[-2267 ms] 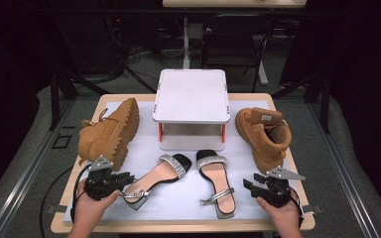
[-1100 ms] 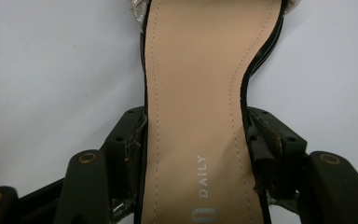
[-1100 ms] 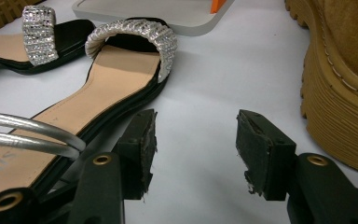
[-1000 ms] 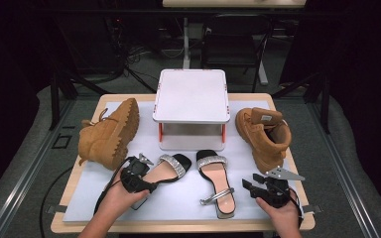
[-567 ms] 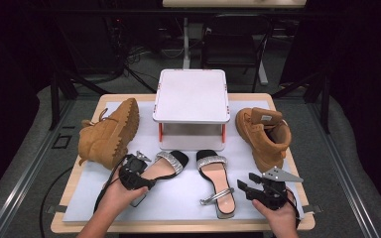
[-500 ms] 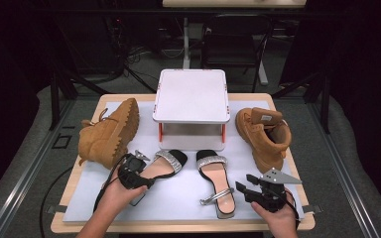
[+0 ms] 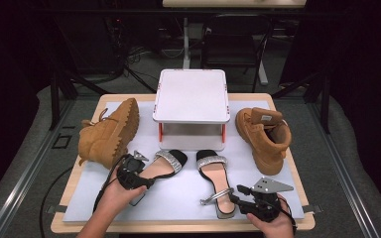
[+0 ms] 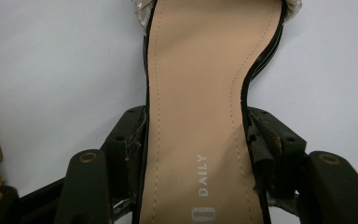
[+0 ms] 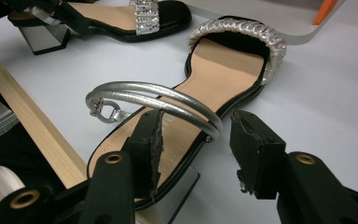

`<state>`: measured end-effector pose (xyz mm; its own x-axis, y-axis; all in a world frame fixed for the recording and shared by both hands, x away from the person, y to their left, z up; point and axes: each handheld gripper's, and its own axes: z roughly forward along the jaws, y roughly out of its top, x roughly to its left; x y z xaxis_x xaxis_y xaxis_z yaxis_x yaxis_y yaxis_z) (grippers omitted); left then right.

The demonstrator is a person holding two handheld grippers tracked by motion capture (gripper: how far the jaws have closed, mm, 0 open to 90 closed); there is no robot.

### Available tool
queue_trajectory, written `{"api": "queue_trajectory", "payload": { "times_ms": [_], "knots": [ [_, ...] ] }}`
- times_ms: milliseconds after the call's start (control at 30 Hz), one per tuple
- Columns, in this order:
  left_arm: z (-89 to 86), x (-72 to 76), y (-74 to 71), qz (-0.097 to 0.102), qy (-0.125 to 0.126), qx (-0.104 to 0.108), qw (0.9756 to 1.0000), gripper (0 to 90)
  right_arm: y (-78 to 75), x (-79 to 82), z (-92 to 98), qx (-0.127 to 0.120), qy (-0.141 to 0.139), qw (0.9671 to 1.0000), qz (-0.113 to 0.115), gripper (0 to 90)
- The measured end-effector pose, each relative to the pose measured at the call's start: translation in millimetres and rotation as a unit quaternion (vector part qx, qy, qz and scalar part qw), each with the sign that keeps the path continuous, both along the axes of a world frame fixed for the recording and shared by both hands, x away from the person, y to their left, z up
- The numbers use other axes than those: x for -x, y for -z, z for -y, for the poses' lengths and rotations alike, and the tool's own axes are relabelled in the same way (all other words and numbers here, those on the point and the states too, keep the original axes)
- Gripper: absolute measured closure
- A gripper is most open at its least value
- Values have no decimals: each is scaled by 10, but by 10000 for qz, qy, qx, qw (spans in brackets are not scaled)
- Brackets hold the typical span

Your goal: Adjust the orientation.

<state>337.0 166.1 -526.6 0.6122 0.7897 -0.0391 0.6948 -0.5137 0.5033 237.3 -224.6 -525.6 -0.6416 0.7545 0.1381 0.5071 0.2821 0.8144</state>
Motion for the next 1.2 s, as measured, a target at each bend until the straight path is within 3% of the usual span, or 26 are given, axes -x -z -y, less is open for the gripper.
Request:
{"api": "queue_trajectory", "payload": {
  "times_ms": [133,233,267,400,567,667,1200],
  "knots": [
    [-3,-2,2,3,-5,15,10000,416,37,-55,-76,40,-14,10000,-60,562],
    [-4,1,4,7,-24,23,10000,415,24,-85,-80,182,88,9998,-43,676],
    [-4,1,4,8,-28,27,10000,414,24,-85,-80,182,88,9998,-43,676],
    [-6,1,4,3,-27,32,10000,413,20,-111,-5,131,283,9995,-68,860],
    [-10,1,4,-6,-21,56,10000,412,13,-133,30,71,337,9993,-136,871],
    [-12,-1,4,-15,-21,67,10000,412,1,-151,51,162,422,9990,-64,872],
    [-20,-5,6,-33,-13,93,10000,410,8,-296,256,72,823,9966,-24,877]
  ]
}}
